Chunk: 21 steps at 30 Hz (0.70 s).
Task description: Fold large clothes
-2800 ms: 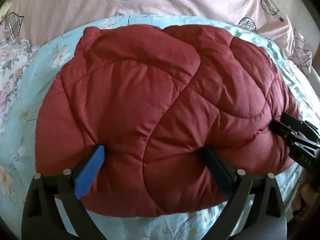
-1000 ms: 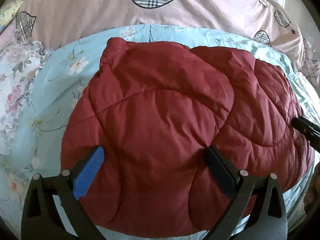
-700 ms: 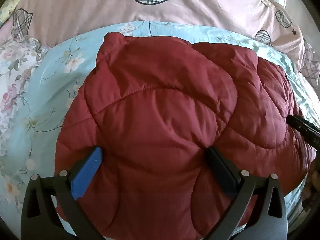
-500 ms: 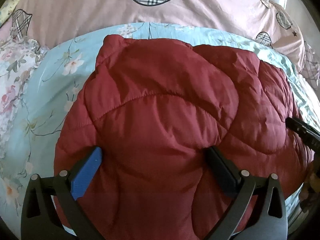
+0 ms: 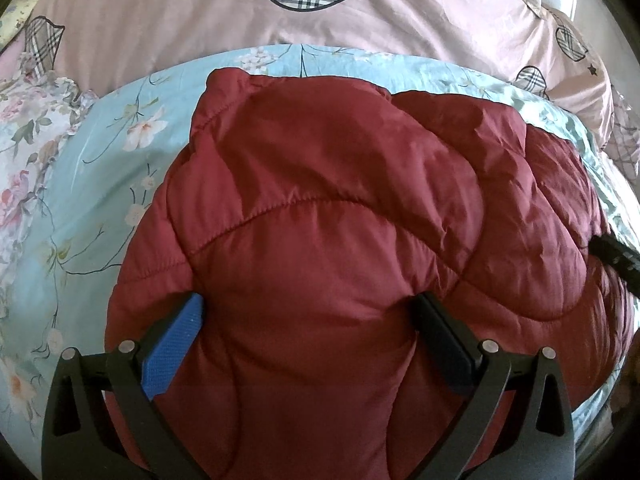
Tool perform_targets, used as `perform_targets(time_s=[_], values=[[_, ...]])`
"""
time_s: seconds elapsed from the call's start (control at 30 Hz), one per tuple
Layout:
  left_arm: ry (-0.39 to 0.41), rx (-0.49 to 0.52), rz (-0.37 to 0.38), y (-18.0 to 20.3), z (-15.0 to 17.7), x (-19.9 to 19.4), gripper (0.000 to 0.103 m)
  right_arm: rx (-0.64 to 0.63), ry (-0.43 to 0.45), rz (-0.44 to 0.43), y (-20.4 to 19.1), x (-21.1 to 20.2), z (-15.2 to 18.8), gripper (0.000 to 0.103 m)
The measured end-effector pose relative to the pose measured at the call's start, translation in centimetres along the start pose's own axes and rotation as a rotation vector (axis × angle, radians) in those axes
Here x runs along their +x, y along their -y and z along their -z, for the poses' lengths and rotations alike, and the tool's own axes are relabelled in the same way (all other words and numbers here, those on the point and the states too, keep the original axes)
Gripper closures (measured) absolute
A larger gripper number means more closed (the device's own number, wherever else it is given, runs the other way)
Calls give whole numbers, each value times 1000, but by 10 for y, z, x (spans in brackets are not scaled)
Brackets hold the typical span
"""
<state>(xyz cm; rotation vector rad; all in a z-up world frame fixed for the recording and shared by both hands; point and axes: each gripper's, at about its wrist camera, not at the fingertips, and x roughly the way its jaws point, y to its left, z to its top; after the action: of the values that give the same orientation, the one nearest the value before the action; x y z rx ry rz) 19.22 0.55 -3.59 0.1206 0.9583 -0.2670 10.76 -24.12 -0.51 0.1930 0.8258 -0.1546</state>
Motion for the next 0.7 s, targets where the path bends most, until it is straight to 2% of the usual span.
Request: perform_targets(time_s=[0.2,0.33,0.4,0.5,0.6,0.7], values=[[20,-29,10,-1,0,-15,0,13,3,-7,7,10,6,38],[57,-33,64,5,3,-35,1,19,5,-12,7,11,7,38],[29,-21,81,9,4,-30,1,22,5,-9,6,7,6,38],[6,8,41,14,9,-16,1,30,21,-16,5,-9,8,38],[14,13,37,15,11,-16,1,-10,56,-22,-5,-33,17,36],[14,13,36,16,13,-16,0,-58,-8,2,-9,-21,32,36]])
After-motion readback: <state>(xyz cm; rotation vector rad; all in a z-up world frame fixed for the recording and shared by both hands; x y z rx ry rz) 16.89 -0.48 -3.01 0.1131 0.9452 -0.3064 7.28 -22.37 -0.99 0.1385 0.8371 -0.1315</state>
